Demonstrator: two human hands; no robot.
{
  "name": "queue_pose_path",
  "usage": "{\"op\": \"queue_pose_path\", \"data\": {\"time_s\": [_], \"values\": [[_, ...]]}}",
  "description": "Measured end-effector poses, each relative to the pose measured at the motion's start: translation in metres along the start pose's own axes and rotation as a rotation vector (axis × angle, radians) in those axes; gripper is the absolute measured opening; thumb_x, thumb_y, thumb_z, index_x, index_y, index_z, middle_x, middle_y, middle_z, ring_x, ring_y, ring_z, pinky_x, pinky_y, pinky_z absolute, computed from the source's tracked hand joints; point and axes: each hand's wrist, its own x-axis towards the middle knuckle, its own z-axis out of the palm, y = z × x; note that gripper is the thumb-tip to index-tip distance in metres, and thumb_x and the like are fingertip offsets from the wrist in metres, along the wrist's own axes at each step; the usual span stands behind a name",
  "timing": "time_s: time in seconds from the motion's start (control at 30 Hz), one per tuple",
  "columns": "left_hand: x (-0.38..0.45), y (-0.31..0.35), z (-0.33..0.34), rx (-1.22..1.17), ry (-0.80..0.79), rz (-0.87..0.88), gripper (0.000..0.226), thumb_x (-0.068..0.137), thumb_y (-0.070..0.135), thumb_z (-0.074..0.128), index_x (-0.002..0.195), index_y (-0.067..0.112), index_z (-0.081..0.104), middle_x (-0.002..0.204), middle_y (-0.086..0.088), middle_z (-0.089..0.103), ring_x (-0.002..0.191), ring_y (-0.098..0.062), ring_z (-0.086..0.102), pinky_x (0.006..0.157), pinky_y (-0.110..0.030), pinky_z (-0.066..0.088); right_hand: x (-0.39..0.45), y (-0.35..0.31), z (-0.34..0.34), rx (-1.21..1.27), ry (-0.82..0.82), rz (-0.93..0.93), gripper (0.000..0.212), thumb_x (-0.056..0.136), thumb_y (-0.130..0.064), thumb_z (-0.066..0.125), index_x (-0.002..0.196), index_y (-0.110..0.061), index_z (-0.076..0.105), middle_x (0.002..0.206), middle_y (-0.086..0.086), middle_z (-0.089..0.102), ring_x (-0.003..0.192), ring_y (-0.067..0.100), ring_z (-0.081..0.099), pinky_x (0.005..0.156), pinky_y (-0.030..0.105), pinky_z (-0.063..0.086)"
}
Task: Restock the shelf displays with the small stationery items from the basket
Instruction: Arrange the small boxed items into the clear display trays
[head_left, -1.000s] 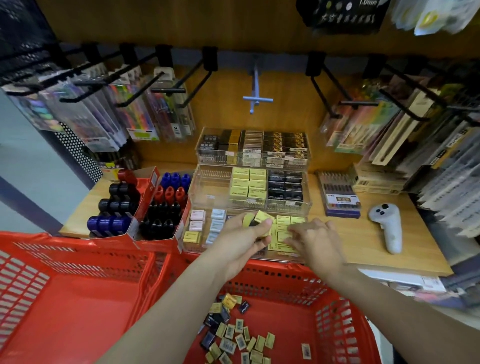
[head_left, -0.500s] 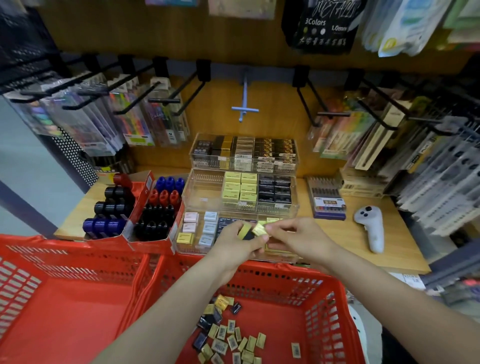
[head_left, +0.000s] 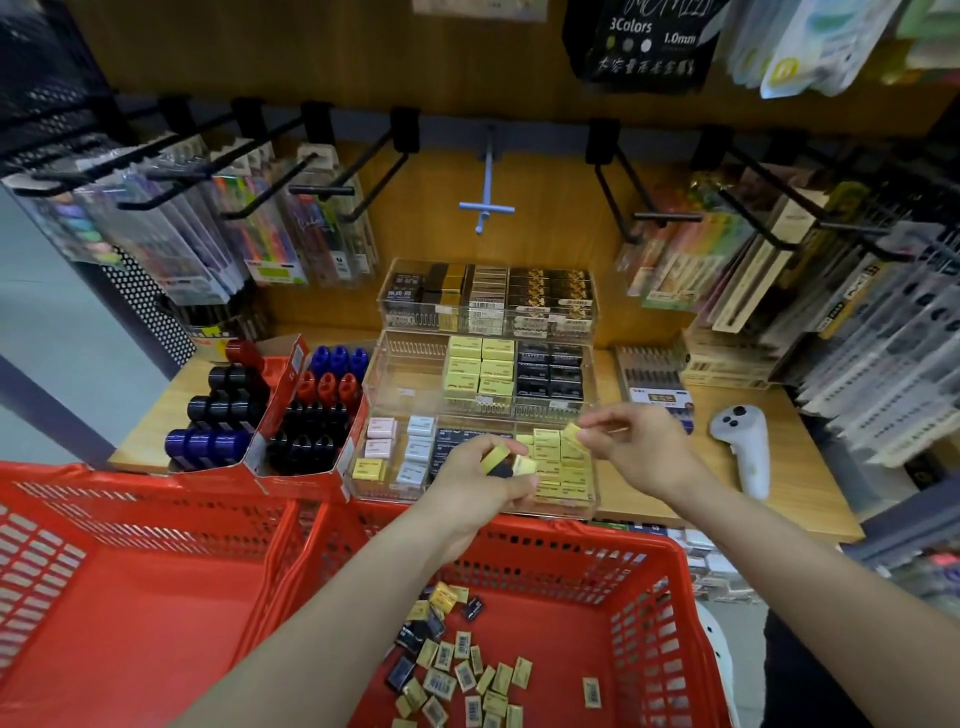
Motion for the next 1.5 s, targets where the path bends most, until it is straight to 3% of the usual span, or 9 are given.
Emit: {"op": "queue_pose_path", "data": {"time_s": [0.13, 0.47, 0.57, 0.67, 0.8, 0.9, 1.07, 1.27, 1.5], "values": [[0.001, -0.001, -0.003, -0.054, 0.042, -0.021, 0.029, 0.087, -0.008, 0.067, 0.105, 0.015, 0.063, 0.097, -0.014, 0.058, 0.064, -0.018, 0.067, 0.078, -0.031, 0.060, 0.001, 0.034, 0.008, -0.377, -0.071, -0.104, 0.008, 0.089, -0.017, 0.071, 0.097, -0.016, 0.074, 0.088, -0.003, 0.070, 0.079, 0.004, 0.062, 0.069, 0.011, 0.048], [-0.001, 0.004, -0.001, -0.185, 0.082, -0.041, 0.027, 0.086, -0.010, 0.067, 0.102, 0.011, 0.066, 0.105, -0.013, 0.054, 0.065, -0.016, 0.069, 0.076, -0.030, 0.060, 0.008, 0.042, 0.030, -0.560, -0.077, -0.287, 0.017, 0.097, -0.022, 0.059, 0.102, -0.015, 0.074, 0.105, 0.002, 0.071, 0.089, 0.014, 0.066, 0.083, 0.021, 0.052], [-0.001, 0.007, -0.002, -0.198, 0.088, -0.048, 0.027, 0.086, -0.010, 0.067, 0.101, 0.012, 0.066, 0.104, -0.014, 0.054, 0.072, -0.020, 0.069, 0.074, -0.028, 0.060, 0.009, 0.036, 0.021, -0.626, -0.114, -0.275, 0.020, 0.095, -0.033, 0.062, 0.100, -0.018, 0.075, 0.096, -0.001, 0.074, 0.086, 0.011, 0.066, 0.077, 0.018, 0.050], [-0.004, 0.009, 0.000, -0.219, 0.092, -0.054, 0.027, 0.085, -0.011, 0.067, 0.099, 0.012, 0.066, 0.108, -0.016, 0.054, 0.081, -0.025, 0.068, 0.071, -0.025, 0.059, 0.010, 0.032, 0.020, -0.628, -0.162, -0.210, 0.026, 0.093, -0.025, 0.065, 0.118, -0.017, 0.067, 0.105, 0.004, 0.073, 0.090, 0.015, 0.066, 0.079, 0.021, 0.049], [-0.006, 0.012, 0.002, -0.217, 0.097, -0.049, 0.027, 0.085, -0.012, 0.067, 0.097, 0.012, 0.066, 0.108, -0.015, 0.055, 0.081, -0.025, 0.069, 0.073, -0.027, 0.060, 0.007, 0.030, 0.030, -0.734, -0.238, -0.160, 0.042, 0.084, -0.039, 0.074, 0.121, -0.020, 0.067, 0.113, 0.006, 0.067, 0.098, 0.019, 0.065, 0.089, 0.027, 0.050], [-0.008, 0.012, 0.002, -0.224, 0.101, -0.050, 0.027, 0.085, -0.011, 0.067, 0.098, 0.012, 0.066, 0.103, -0.014, 0.056, 0.076, -0.023, 0.070, 0.076, -0.030, 0.061, 0.008, 0.029, 0.030, -0.705, -0.245, -0.130, 0.044, 0.082, -0.034, 0.078, 0.122, -0.020, 0.066, 0.114, 0.007, 0.065, 0.098, 0.020, 0.064, 0.090, 0.026, 0.049], [-0.010, 0.012, 0.001, -0.214, 0.109, -0.058, 0.027, 0.086, -0.011, 0.066, 0.099, 0.013, 0.065, 0.101, -0.014, 0.059, 0.069, -0.018, 0.072, 0.079, -0.031, 0.061, 0.011, 0.030, 0.025, -0.638, -0.207, -0.129, 0.029, 0.085, -0.020, 0.076, 0.113, -0.017, 0.071, 0.105, 0.003, 0.071, 0.084, 0.010, 0.067, 0.072, 0.012, 0.049], [-0.010, 0.013, 0.000, -0.221, 0.107, -0.066, 0.027, 0.086, -0.011, 0.067, 0.100, 0.013, 0.066, 0.097, -0.013, 0.060, 0.067, -0.018, 0.072, 0.080, -0.033, 0.061, 0.012, 0.034, 0.028, -0.680, -0.073, -0.202, 0.023, 0.088, -0.018, 0.072, 0.111, -0.015, 0.070, 0.108, 0.005, 0.069, 0.097, 0.019, 0.064, 0.087, 0.028, 0.052], [-0.009, 0.012, 0.003, -0.230, 0.100, -0.068, 0.028, 0.085, -0.012, 0.066, 0.100, 0.011, 0.066, 0.103, -0.017, 0.060, 0.074, -0.022, 0.071, 0.079, -0.032, 0.061, 0.005, 0.047, 0.027, -0.555, -0.020, -0.314, 0.014, 0.085, -0.016, 0.075, 0.099, -0.013, 0.073, 0.099, -0.001, 0.069, 0.088, 0.012, 0.061, 0.080, 0.020, 0.047]]}}
